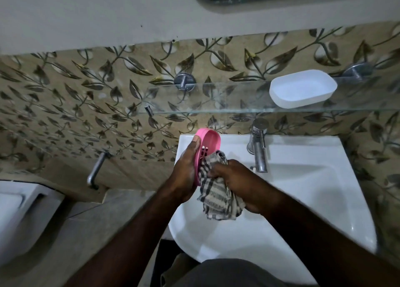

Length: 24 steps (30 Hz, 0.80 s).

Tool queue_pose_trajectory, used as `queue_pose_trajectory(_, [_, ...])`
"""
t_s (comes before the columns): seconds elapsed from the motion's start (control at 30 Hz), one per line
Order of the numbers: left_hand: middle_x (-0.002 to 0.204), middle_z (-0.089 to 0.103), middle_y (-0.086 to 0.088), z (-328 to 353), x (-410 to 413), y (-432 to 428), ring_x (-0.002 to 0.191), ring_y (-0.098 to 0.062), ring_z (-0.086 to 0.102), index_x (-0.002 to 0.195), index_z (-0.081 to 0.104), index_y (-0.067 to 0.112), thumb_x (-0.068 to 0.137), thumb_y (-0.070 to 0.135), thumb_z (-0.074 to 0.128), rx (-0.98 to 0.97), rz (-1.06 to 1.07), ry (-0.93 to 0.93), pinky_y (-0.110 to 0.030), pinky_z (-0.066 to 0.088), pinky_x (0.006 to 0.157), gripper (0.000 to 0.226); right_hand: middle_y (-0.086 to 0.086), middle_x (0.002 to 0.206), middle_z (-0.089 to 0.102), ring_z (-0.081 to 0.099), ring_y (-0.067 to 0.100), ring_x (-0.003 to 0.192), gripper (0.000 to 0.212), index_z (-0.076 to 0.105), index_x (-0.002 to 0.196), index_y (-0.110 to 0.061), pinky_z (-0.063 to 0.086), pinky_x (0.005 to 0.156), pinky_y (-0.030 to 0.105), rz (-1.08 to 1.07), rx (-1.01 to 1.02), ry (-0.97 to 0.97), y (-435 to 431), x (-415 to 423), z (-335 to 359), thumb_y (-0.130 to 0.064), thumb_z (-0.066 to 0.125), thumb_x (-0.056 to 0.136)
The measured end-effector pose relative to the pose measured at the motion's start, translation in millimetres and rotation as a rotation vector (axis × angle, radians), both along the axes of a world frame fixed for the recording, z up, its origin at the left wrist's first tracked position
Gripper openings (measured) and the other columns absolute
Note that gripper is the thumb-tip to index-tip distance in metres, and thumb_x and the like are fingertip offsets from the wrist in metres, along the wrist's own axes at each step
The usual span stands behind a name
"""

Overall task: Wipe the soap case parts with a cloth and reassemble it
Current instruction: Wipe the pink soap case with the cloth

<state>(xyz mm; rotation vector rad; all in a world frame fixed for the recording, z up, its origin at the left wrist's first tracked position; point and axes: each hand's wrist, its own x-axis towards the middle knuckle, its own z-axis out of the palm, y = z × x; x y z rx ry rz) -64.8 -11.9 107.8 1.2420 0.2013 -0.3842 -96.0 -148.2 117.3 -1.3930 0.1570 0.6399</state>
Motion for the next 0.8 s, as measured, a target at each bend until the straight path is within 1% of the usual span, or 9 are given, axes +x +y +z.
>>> queue_pose_trajectory(0.1, [0.096,0.073,-0.018,6,2,-4,0.086,-0.027,0.071,0.106,0.066,-0.001,0.093,0.052,0.039,-0.087,-0.055,0.017,-0.039,0.057,0.083,0.061,0.018,0.072,0.066,0.064,0.025,0.059,0.017,0.066,0.085,0.0,0.054,0.065,0.033,-0.057,0.235,0.06,-1,2,14,-0.005,0.05,0.086])
queue_pose_trajectory(0.17, [0.102,0.073,-0.02,11,4,-7,0.093,-0.028,0.07,0.109,0.067,-0.001,0.097,0.048,0.035,-0.141,-0.049,0.028,-0.04,0.055,0.09,0.06,0.019,0.076,0.07,0.067,0.026,0.063,0.019,0.069,0.086,0.0,0.057,0.067,0.035,-0.191,0.347,0.052,-1,7,17,-0.004,0.05,0.088])
queue_pose_trajectory(0.27, [0.125,0.063,-0.023,13,3,-7,0.115,-0.034,0.061,0.127,0.059,0.001,0.093,0.05,0.039,-0.205,-0.072,0.043,-0.047,0.046,0.102,0.063,0.023,0.093,0.073,0.071,0.034,0.084,0.014,0.069,0.093,-0.002,0.057,0.081,0.049,-0.503,0.319,-0.096,-1,14,17,-0.002,0.056,0.09])
queue_pose_trajectory(0.33, [0.127,0.063,-0.02,12,0,-7,0.115,-0.032,0.061,0.129,0.058,0.005,0.092,0.05,0.039,-0.195,-0.127,0.073,-0.046,0.048,0.101,0.061,0.019,0.096,0.074,0.07,0.036,0.091,0.017,0.071,0.089,-0.009,0.057,0.084,0.053,-0.576,0.239,-0.193,-1,15,16,0.001,0.058,0.09])
queue_pose_trajectory(0.5, [0.112,0.071,-0.013,14,1,-6,0.102,-0.024,0.067,0.119,0.064,0.01,0.1,0.045,0.031,-0.113,-0.15,0.062,-0.038,0.053,0.092,0.052,0.009,0.094,0.076,0.072,0.026,0.09,0.017,0.071,0.1,-0.013,0.058,0.083,0.046,-0.318,-0.049,-0.449,4,6,15,-0.003,0.062,0.09])
queue_pose_trajectory(0.57, [0.107,0.07,-0.018,20,3,-1,0.098,-0.028,0.066,0.12,0.063,0.004,0.098,0.047,0.035,-0.078,-0.114,0.06,-0.04,0.051,0.094,0.056,0.015,0.084,0.073,0.07,0.025,0.073,0.012,0.069,0.09,-0.007,0.057,0.069,0.04,-0.155,-0.092,-0.497,1,1,15,0.002,0.061,0.09])
queue_pose_trajectory(0.67, [0.101,0.069,-0.021,26,5,5,0.09,-0.03,0.067,0.114,0.064,0.001,0.087,0.051,0.049,-0.057,-0.097,0.075,-0.042,0.052,0.092,0.059,0.031,0.07,0.053,0.05,0.033,0.049,0.016,0.059,0.075,0.004,0.044,0.044,0.034,0.088,-0.014,-0.549,-2,-9,20,0.003,0.059,0.091])
queue_pose_trajectory(0.73, [0.094,0.07,-0.019,26,5,5,0.082,-0.027,0.068,0.108,0.067,0.002,0.084,0.051,0.051,-0.052,-0.133,0.067,-0.04,0.053,0.089,0.056,0.016,0.084,0.057,0.059,0.033,0.068,0.005,0.07,0.085,-0.01,0.052,0.06,0.04,0.207,-0.367,-0.801,-8,-8,19,-0.012,0.066,0.085])
queue_pose_trajectory(0.8, [0.098,0.07,-0.018,25,6,2,0.085,-0.027,0.067,0.11,0.067,0.004,0.088,0.05,0.048,-0.062,-0.132,0.086,-0.043,0.05,0.094,0.054,0.008,0.097,0.058,0.059,0.028,0.085,0.024,0.075,0.1,-0.023,0.05,0.075,0.043,0.298,-0.739,-0.974,-15,-4,17,-0.017,0.064,0.079])
